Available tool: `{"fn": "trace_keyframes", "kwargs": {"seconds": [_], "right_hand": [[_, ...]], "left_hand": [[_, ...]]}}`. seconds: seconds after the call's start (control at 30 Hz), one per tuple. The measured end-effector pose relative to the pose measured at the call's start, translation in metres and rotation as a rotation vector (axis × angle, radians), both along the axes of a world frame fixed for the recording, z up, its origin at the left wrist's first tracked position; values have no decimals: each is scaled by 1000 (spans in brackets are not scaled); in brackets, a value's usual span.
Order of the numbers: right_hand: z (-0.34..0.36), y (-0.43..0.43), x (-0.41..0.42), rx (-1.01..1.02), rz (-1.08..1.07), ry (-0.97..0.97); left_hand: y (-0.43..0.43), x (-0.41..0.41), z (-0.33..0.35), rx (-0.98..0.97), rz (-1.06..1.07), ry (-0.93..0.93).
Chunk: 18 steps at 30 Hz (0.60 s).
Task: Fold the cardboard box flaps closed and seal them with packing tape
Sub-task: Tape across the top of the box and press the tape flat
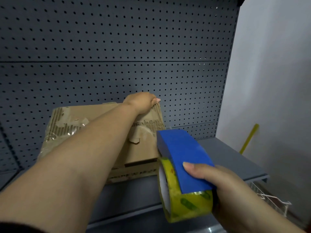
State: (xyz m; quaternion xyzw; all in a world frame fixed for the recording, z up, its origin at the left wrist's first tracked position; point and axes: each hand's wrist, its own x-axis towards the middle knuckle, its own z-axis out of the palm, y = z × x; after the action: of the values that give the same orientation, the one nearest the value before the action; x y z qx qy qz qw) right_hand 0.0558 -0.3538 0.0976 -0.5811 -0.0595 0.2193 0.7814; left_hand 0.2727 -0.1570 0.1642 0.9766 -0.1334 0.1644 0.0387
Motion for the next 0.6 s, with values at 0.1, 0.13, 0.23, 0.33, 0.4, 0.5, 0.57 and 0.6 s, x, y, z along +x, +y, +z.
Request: {"fn": "trace_keyframes", "kwargs": {"seconds": [0.1,0.13,0.23,0.33,0.4,0.5,0.57,0.6], "right_hand": [[-4,3,-2,-2,-20,2],[-3,5,-3,-4,-27,3],[-5,11,-1,21,-57,17],[-8,18,1,21,-84,38],[-7,21,2,22,-99,37],[-1,23,1,21,-115,24],[3,24,2,37,-136,0],[4,25,2,35,-141,-11]], "left_hand": [[-2,-2,0,-18,0,8],[-3,-3,0,-18,3,2],[-3,1,-8,-83,-39,-144],[1,7,-16,-224,-209,-307],[3,8,-15,-234,-333,-326],[3,-6,-9,-205,-444,-230],[3,-14,-11,-109,-512,-112],[3,-18,-13,-18,-517,-64]]}}
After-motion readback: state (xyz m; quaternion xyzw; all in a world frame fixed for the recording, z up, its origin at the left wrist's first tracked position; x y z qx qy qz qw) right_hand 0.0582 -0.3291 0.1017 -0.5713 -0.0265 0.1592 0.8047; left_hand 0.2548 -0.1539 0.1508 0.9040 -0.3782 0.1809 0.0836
